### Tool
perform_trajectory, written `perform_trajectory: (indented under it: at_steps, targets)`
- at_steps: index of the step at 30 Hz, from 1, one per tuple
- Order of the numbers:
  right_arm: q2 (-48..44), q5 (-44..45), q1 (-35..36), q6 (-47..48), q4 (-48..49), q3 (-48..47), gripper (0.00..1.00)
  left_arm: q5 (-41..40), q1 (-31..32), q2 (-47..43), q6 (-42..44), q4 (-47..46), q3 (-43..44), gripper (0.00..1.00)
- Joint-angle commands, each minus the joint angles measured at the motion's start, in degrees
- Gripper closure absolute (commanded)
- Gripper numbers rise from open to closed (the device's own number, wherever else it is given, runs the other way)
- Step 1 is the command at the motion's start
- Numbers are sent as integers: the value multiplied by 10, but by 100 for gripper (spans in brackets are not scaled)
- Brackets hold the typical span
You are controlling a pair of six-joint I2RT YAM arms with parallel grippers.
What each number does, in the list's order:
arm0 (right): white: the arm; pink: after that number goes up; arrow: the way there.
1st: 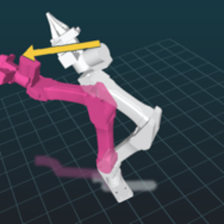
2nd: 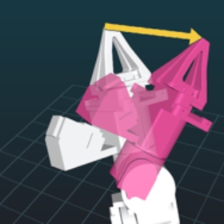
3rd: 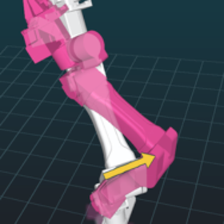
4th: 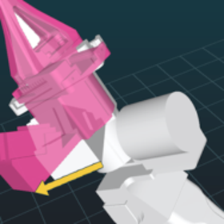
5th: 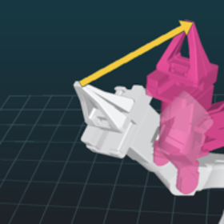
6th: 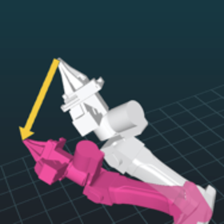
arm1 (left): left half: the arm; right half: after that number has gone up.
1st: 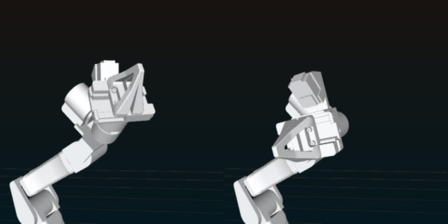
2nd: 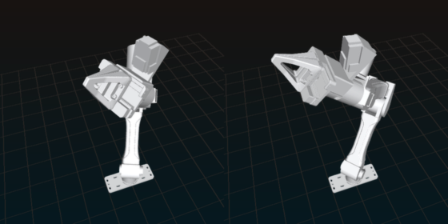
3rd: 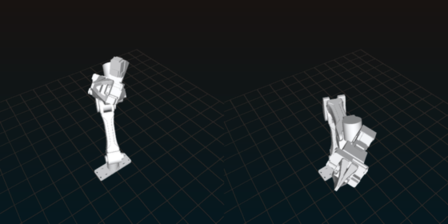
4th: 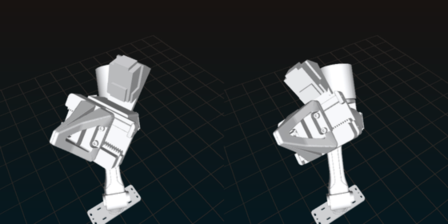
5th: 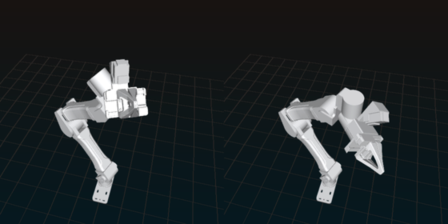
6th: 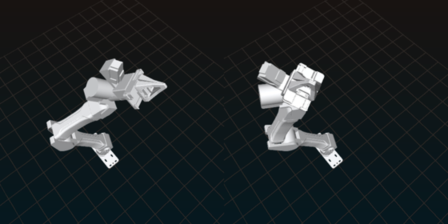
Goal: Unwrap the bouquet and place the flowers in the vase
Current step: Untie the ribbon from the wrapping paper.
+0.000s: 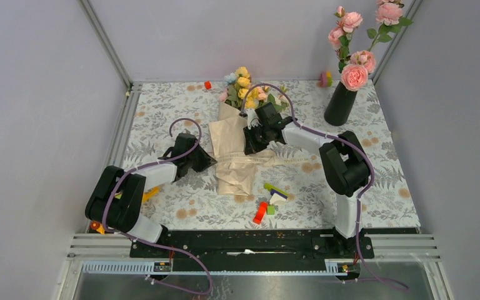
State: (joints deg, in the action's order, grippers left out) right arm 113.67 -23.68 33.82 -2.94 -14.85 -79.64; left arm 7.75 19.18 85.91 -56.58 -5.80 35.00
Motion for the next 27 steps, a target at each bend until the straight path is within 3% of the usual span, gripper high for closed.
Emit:
perform_trajectory:
  at_steps: [1,17,27]
  targets:
    - [-38,8,7,-9,11,15,100,-31,2,-35,15,4,8,93]
    - [-177,144,7,-42,65,154,100,-63,-40,-101,56,70,3,100]
    - [-268,310,7,-68,97,235,100,-40,-145,-169,98,144,13,100]
